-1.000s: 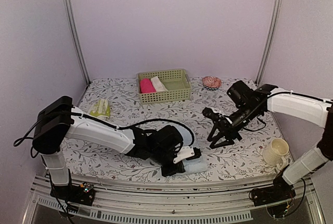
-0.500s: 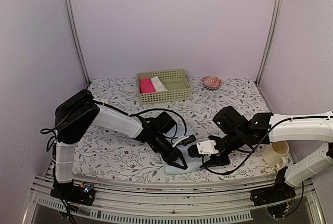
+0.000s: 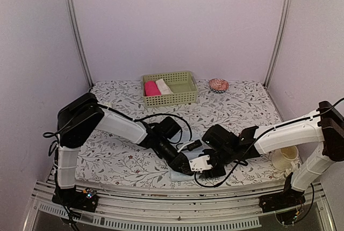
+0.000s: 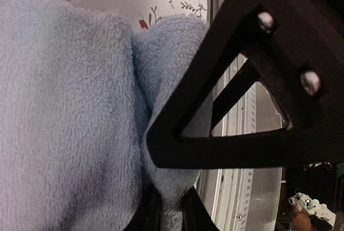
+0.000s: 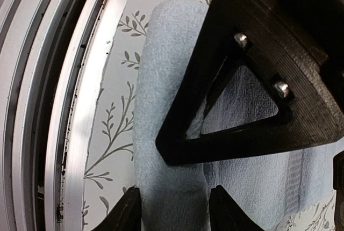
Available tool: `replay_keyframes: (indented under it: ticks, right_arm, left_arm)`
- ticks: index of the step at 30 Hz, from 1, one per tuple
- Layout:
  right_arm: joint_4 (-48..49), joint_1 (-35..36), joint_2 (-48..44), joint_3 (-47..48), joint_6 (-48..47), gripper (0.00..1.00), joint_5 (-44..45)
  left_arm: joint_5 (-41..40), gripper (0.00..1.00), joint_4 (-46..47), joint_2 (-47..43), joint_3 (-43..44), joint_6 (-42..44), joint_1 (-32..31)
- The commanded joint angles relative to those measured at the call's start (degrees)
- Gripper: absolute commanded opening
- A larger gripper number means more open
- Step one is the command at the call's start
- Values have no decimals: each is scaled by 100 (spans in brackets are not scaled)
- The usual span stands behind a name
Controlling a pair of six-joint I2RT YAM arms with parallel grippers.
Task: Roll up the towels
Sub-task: Roll the towel at the center of the board.
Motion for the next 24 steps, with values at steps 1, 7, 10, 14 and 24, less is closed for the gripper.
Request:
replay_keyframes:
  ticks: [1,7,10,14,24]
  right_arm:
    - [358,47,277,-61,14,39,385]
    - [-278,36,406,145,-20,16,-438]
    - [-650,27,426,253,51,11,-946]
    - [-1317,-139,718,718,166,10,-1790]
    - [-3439,-1165,2624,2736,-123,9,-3538]
  left_arm:
    - [-224,14,-514,261,-255,47,38]
    - [-791,30,-345,-706,-714,316,36]
    - [-1500,32,-80,-1617,-1257,241,38]
    - [-2599,34,181,-2684,-2015,164,-117]
    - [-6341,31,517,-3814,-3021,446,-2404]
